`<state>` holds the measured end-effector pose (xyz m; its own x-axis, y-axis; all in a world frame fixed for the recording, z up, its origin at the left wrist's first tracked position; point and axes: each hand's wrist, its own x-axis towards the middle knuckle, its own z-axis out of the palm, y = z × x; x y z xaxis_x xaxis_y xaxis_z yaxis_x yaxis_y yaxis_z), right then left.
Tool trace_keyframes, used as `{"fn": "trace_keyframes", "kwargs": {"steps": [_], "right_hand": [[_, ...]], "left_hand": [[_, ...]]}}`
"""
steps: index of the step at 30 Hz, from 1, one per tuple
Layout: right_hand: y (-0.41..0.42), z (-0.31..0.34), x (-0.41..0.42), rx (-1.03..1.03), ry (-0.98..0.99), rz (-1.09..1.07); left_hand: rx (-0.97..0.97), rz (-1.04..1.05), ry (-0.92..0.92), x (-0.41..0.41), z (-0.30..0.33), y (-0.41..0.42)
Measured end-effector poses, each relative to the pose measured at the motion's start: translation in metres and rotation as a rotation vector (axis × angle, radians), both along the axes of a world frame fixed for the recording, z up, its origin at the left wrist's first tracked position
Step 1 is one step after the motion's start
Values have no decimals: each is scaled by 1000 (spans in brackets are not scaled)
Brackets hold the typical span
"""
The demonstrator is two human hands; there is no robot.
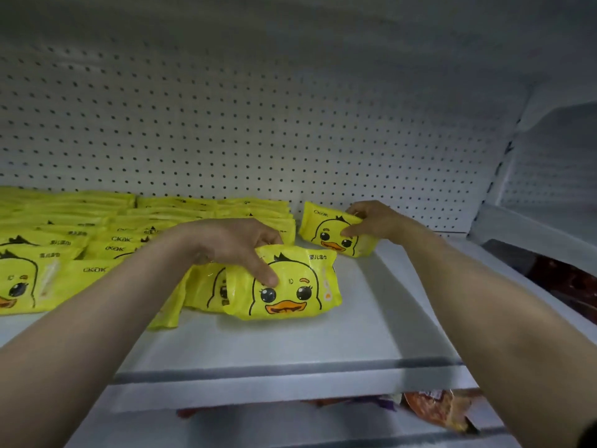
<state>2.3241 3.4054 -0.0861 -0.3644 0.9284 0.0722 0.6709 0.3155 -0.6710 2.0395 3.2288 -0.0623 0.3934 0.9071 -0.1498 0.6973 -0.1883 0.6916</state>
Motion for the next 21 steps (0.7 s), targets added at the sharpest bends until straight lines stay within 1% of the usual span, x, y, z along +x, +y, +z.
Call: {"fn": "trace_keyframes", "kwargs": {"steps": [3,6,11,17,21], "right_hand": [[21,-4,-8,20,-67,75],[37,-8,-19,92,-125,97],[50,-12,-30,285,-195,72],[52,-18,-34,549,-339,19],[53,-25,-32,602,-397,-34]], "left_hand": [[-27,13,-24,4,-2,0],[-40,61,-54,7,-5,0],[-49,142,-85,17,-6,-3],[-31,184,-83,27,-2,-2],[-17,197,-82,36,0,1]]}}
